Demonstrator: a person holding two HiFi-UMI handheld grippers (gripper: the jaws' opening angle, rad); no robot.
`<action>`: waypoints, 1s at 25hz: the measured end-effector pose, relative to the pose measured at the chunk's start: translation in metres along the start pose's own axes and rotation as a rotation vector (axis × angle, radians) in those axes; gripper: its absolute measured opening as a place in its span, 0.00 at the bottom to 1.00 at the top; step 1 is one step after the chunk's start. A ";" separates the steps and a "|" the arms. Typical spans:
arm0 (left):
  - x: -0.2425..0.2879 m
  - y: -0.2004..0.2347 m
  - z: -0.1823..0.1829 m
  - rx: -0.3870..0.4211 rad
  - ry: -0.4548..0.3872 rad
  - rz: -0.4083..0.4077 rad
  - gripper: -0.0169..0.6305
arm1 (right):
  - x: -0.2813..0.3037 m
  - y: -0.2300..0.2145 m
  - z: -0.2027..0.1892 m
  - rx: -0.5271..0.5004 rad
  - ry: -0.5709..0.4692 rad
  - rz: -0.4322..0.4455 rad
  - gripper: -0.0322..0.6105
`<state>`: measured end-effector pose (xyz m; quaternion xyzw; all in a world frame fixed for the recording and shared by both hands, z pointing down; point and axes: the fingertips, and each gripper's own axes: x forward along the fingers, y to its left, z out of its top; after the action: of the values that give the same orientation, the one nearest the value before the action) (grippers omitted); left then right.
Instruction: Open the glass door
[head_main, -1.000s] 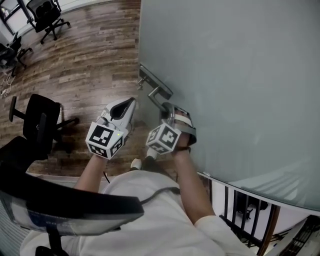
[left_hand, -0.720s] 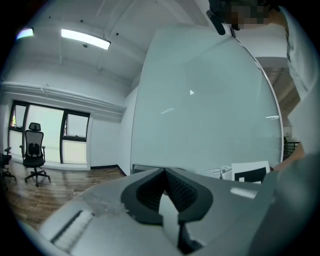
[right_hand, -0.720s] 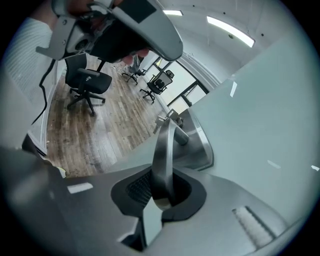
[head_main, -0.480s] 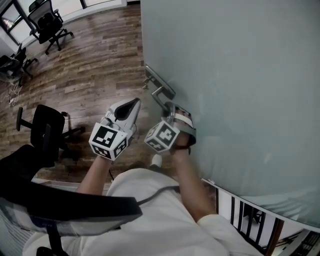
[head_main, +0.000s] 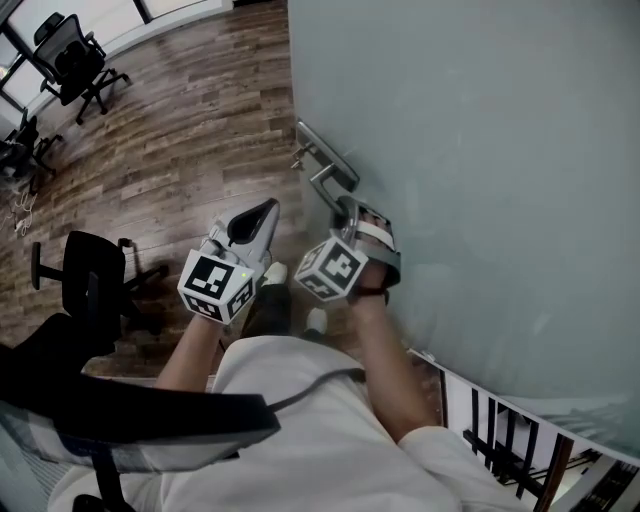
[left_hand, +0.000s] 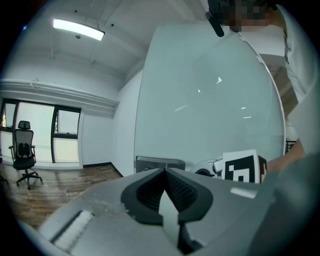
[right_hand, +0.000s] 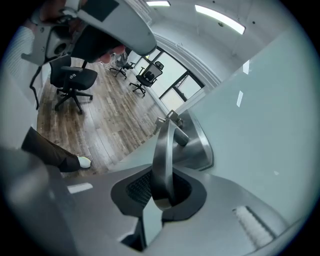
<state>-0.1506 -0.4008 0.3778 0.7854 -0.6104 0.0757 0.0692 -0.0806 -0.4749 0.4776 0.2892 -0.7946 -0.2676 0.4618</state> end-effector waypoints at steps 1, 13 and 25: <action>0.002 0.005 -0.004 0.001 -0.003 -0.019 0.03 | 0.002 0.003 0.000 0.003 0.007 -0.010 0.10; 0.063 0.066 0.001 0.030 -0.034 -0.248 0.03 | 0.030 -0.006 -0.009 0.030 0.115 -0.095 0.10; 0.121 0.075 0.024 0.059 -0.035 -0.471 0.03 | 0.052 -0.052 -0.037 0.095 0.260 -0.203 0.10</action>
<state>-0.1927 -0.5387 0.3802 0.9090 -0.4091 0.0615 0.0512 -0.0575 -0.5535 0.4880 0.4215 -0.7068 -0.2353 0.5171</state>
